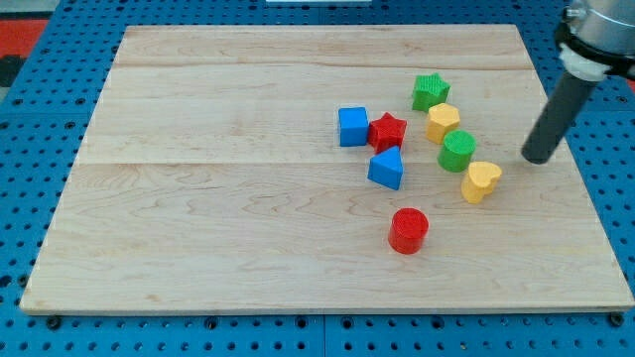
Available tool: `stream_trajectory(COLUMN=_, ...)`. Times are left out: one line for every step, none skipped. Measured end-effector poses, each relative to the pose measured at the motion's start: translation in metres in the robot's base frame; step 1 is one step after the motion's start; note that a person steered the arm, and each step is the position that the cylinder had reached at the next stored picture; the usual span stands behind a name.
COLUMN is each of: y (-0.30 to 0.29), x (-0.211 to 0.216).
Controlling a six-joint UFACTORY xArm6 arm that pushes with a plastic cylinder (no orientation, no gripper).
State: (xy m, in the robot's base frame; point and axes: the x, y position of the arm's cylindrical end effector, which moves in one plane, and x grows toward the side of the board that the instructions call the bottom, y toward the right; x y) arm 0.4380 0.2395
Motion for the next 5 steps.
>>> stream_trajectory(y=-0.022, x=0.000)
stream_trajectory(y=-0.032, x=0.000)
stream_trajectory(y=-0.040, x=0.000)
stream_trajectory(y=-0.042, x=0.000)
stream_trajectory(y=-0.053, x=0.000)
